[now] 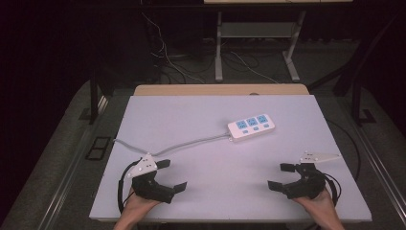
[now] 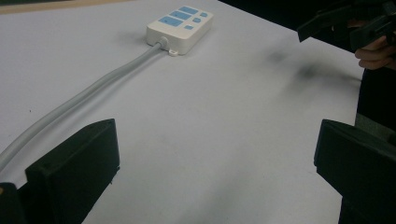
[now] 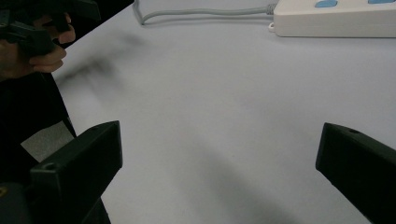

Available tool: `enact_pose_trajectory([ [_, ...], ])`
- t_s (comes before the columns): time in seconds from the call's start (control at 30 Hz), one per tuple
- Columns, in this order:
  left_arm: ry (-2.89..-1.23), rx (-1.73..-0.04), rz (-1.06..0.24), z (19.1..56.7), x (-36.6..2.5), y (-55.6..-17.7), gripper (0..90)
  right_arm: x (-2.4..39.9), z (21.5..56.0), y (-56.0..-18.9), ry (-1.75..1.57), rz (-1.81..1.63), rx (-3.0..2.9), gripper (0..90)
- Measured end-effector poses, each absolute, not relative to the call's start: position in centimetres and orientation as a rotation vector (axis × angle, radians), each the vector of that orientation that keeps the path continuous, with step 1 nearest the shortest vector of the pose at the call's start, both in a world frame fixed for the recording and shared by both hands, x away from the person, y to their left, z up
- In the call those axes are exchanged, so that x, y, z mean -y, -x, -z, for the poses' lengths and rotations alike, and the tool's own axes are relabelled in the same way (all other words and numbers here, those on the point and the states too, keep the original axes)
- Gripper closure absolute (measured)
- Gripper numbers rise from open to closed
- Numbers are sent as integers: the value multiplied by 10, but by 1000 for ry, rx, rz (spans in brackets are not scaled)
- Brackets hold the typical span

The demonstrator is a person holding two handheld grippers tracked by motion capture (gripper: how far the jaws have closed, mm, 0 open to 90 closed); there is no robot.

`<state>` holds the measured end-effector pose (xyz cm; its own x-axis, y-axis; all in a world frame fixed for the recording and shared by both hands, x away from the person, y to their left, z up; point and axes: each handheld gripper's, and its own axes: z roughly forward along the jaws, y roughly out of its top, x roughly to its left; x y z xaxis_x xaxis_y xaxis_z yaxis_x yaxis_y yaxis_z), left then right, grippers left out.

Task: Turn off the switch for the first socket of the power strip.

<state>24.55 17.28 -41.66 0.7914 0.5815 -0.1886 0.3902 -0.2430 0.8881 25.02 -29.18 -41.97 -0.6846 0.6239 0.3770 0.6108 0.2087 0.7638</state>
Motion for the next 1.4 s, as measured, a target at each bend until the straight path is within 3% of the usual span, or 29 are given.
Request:
enact_pose_trajectory([
  [0.57, -1850, -758, -215, 417, -177, -247, 0, 289, 419, -253, -1249, -1494, -2455, 3],
  [1.4, -1840, -772, -215, 419, -180, -248, 0, 283, 392, -281, -1214, -1418, -2539, 3],
])
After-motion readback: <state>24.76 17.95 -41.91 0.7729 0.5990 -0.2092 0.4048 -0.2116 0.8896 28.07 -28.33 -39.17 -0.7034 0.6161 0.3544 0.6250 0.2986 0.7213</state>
